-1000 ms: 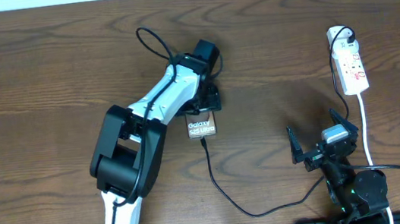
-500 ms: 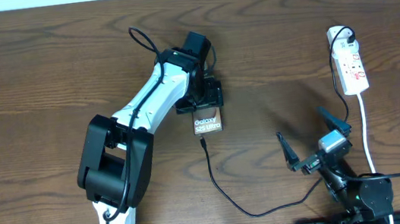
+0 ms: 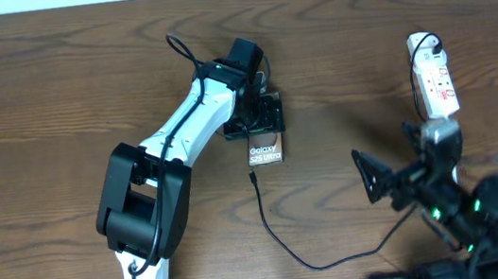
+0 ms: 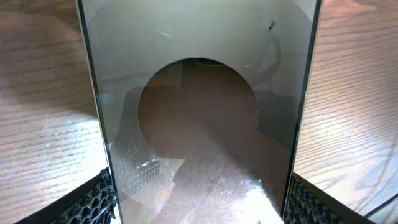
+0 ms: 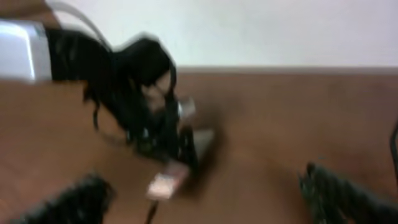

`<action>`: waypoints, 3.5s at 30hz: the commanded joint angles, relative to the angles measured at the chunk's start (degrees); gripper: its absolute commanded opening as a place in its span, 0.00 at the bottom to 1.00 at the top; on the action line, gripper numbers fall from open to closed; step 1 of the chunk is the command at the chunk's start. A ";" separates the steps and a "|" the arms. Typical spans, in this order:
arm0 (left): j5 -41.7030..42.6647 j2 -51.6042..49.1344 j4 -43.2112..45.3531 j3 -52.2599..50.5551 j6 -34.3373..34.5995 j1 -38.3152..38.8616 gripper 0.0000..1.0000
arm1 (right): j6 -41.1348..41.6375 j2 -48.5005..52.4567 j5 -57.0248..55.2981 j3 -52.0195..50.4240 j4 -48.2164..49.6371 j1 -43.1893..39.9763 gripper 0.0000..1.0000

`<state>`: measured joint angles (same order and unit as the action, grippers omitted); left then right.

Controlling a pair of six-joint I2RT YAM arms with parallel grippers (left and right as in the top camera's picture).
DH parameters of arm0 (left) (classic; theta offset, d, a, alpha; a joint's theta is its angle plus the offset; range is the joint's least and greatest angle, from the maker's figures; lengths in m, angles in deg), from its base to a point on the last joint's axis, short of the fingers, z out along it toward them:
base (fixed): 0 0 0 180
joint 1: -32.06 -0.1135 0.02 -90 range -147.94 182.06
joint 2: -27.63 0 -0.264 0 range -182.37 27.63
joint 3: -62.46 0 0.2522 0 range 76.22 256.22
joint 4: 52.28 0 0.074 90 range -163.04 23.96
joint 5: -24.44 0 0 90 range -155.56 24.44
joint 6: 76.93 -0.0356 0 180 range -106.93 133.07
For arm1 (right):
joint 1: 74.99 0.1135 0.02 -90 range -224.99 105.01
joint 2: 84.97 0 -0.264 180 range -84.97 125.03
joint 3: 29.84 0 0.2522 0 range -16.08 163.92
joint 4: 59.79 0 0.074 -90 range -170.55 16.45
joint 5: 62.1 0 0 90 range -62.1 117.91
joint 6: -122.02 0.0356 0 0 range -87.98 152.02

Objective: Plug charger to phone and switch on socket

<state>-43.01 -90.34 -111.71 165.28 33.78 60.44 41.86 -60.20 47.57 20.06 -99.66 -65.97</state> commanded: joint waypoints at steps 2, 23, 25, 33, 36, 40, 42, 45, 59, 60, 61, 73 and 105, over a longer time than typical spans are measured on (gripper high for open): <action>3.74 1.95 1.49 0.48 -0.50 -0.20 0.77 | 0.20 15.67 5.31 14.73 -9.92 -0.02 0.99; 9.49 1.95 2.43 0.70 -0.33 -1.97 0.77 | 8.68 55.19 18.38 17.62 -6.88 4.76 0.75; 9.84 1.95 2.73 0.70 -0.35 -1.97 0.77 | 10.69 58.60 18.40 17.62 -4.72 5.79 0.75; 9.84 1.95 2.91 0.70 -0.35 -1.97 0.77 | 16.81 70.73 18.47 17.62 8.39 10.32 0.74; 9.81 1.95 2.93 0.70 -0.37 -1.97 0.77 | 19.39 73.13 18.45 17.62 13.07 11.74 0.72; 9.81 1.95 2.93 0.70 -0.55 -1.97 0.77 | 21.49 73.83 17.86 17.62 16.76 12.41 0.65; 9.81 1.95 2.93 0.70 -0.55 -1.97 0.77 | 21.68 73.81 17.84 17.62 17.55 12.41 0.59; 9.84 1.95 2.93 0.70 -0.55 -1.97 0.77 | 21.88 73.81 17.79 17.62 17.77 12.41 0.47; 9.81 1.95 3.56 0.70 -0.55 -1.97 0.78 | 21.81 73.81 16.41 17.62 18.69 12.41 0.01; 9.81 1.95 3.56 0.70 -0.55 -1.97 0.78 | 21.81 73.81 16.41 17.62 18.80 12.39 0.01; 9.81 1.95 3.54 0.70 -0.55 -1.97 0.79 | 21.73 73.81 16.44 17.62 18.97 12.35 0.01; 29.18 2.05 3.82 0.81 -4.07 -9.84 0.85 | 18.58 73.53 26.51 17.64 23.30 5.95 0.01; 30.03 2.03 -0.33 0.79 -5.68 -21.27 0.85 | 10.43 73.53 -8.68 17.64 9.40 29.51 0.01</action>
<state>-9.64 -89.79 -111.15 165.30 29.38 40.05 53.65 12.13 44.24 38.58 -89.12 -39.46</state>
